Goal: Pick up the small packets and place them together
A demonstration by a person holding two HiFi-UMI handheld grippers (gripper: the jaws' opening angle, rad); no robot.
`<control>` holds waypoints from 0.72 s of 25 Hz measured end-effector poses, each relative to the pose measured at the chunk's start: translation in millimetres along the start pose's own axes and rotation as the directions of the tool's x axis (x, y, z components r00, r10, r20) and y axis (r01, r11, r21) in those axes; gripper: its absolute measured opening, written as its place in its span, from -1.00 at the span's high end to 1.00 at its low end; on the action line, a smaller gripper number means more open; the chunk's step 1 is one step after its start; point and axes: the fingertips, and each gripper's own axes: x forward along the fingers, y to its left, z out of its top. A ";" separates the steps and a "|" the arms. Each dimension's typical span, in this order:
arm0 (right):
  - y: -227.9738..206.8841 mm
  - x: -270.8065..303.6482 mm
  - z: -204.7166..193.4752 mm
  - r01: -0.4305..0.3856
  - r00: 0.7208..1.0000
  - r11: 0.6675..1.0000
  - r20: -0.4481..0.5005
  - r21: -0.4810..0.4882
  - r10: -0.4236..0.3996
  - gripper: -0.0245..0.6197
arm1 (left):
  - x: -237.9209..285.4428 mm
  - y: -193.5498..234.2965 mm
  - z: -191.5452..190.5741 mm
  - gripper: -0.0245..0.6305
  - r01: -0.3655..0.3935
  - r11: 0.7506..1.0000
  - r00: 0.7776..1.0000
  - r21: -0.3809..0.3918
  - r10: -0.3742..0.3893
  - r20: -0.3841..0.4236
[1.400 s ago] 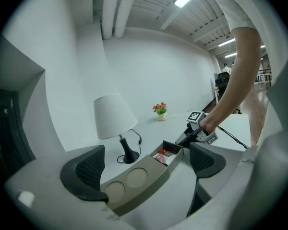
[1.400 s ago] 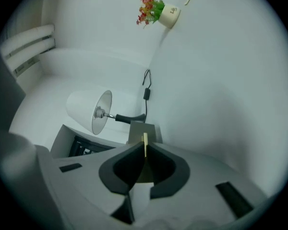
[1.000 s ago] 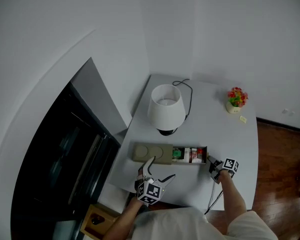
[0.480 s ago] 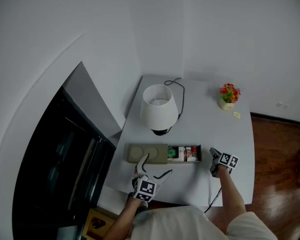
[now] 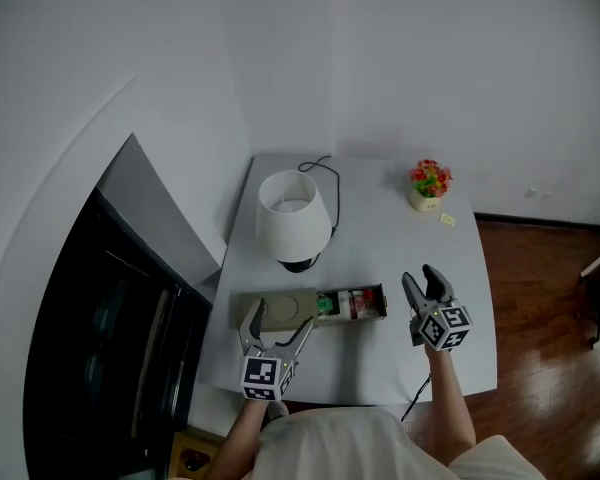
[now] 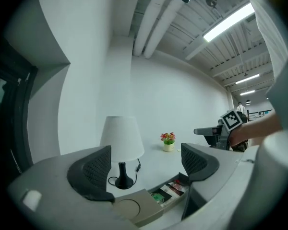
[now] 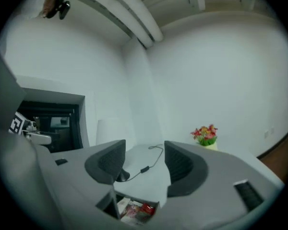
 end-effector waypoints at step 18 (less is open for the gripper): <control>166.5 -36.4 0.5 -0.226 0.973 0.946 -0.003 -0.232 0.232 -0.29 | -14.9 23.7 -10.7 -0.32 -0.029 0.996 1.000 -0.081 0.030 0.008</control>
